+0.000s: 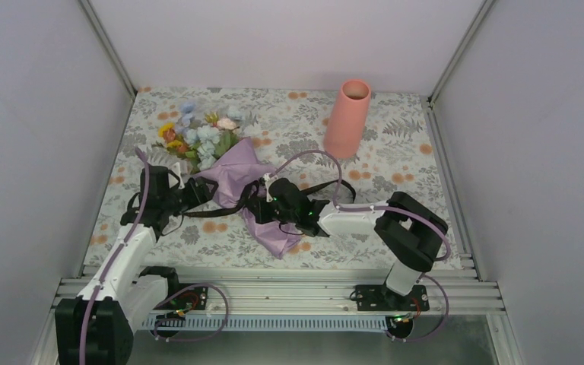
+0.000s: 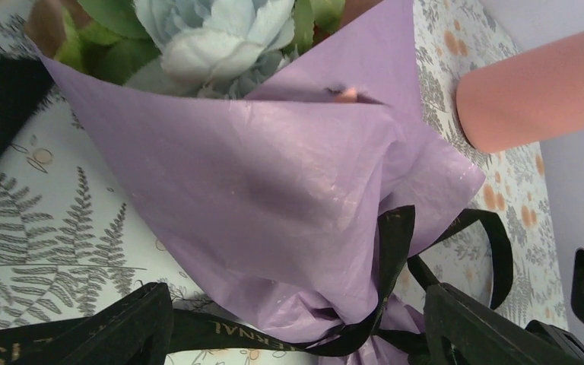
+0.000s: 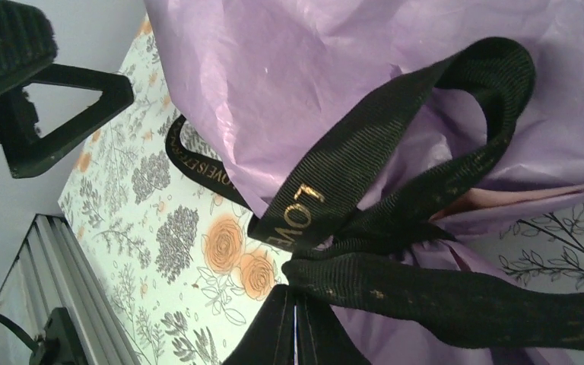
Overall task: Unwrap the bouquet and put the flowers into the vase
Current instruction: Untie the ribbon from the wrapping paper.
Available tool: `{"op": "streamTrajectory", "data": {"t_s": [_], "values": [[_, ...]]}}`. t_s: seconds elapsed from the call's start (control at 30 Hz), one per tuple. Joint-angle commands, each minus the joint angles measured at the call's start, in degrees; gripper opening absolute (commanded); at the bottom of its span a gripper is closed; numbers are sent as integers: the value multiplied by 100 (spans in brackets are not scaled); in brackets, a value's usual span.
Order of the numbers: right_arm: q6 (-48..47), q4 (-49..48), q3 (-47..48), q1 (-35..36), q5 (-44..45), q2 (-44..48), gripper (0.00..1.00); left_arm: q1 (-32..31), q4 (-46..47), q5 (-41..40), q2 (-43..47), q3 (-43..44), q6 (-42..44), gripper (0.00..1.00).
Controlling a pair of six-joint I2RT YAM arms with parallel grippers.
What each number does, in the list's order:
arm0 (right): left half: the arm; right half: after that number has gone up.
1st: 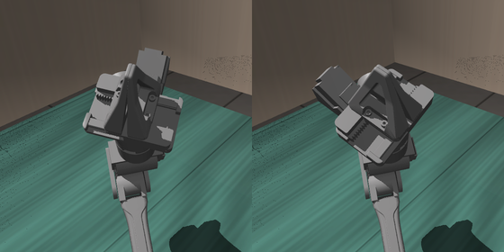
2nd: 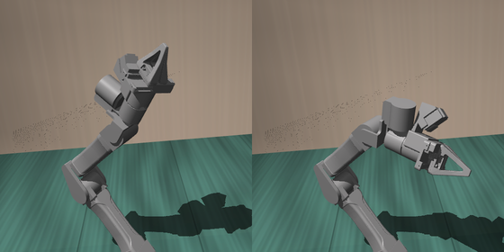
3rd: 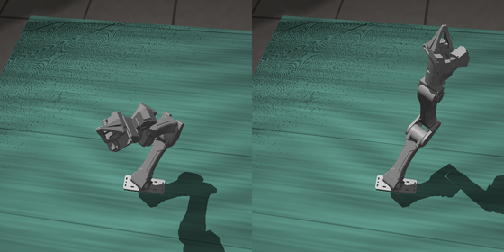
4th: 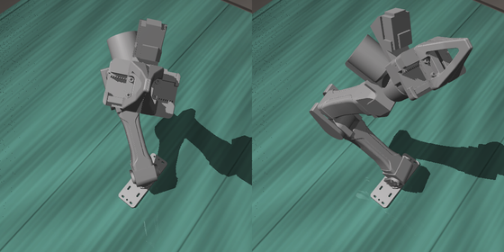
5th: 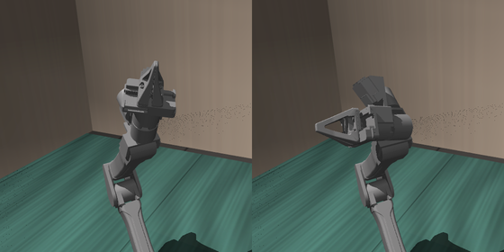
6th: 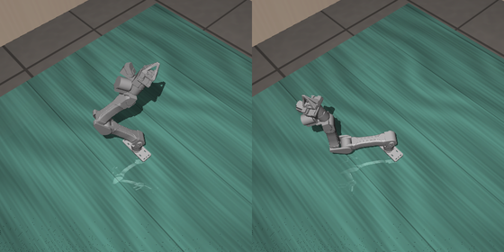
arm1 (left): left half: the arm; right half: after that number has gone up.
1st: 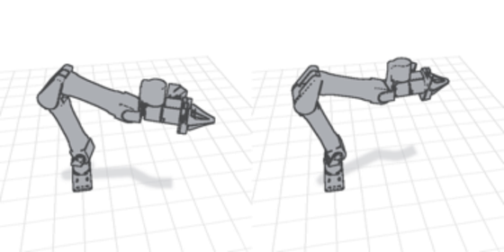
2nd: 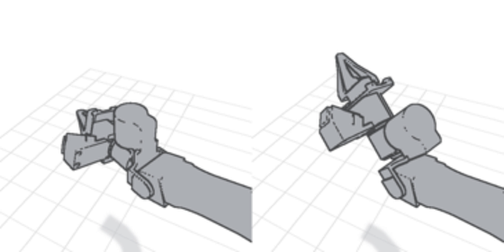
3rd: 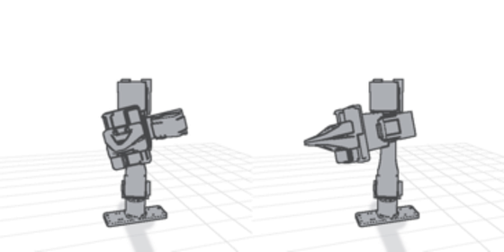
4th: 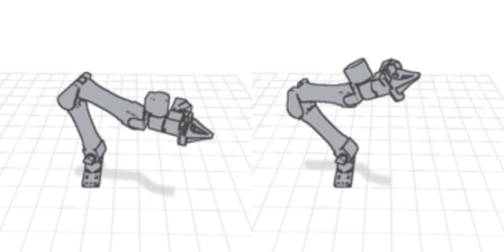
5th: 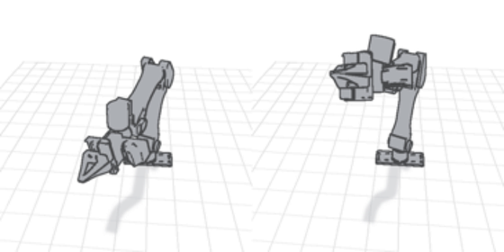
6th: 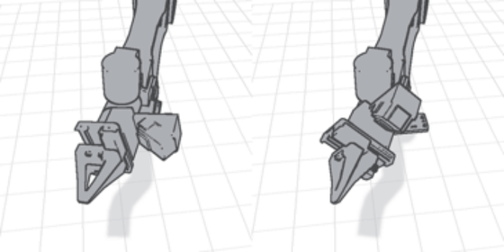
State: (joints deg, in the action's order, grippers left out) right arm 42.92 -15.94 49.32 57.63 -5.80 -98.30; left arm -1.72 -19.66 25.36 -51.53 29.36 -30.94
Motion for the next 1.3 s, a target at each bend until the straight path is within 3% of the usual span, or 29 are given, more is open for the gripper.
{"op": "streamTrajectory", "data": {"t_s": [0.0, 0.27, 0.4, 0.6, 0.93, 1.13, 1.27], "values": [[-457, -66, -81, 73, -39, 218, 5, 4, 757, 398, -77, -260, -254, 82], [-460, -227, -66, 111, -330, -92, 5, 4, 1144, 543, -172, -635, -292, 82], [-654, -83, 77, 135, -320, -47, 9, 5, 1090, 465, -192, -645, -239, 82], [-1501, 967, 388, 135, 294, 190, 18, 5, 956, 430, -121, -670, -167, 82], [-3025, 1782, 661, 142, 545, 503, 34, 5, 1310, 692, -352, -805, -368, 79], [-4448, 2134, 1085, 137, 201, 128, 39, 5, 1630, 898, -541, -830, -419, 79], [-4939, 2210, 1317, 136, 440, -363, 38, 4, 1777, 878, -710, -829, -467, 79]]}}
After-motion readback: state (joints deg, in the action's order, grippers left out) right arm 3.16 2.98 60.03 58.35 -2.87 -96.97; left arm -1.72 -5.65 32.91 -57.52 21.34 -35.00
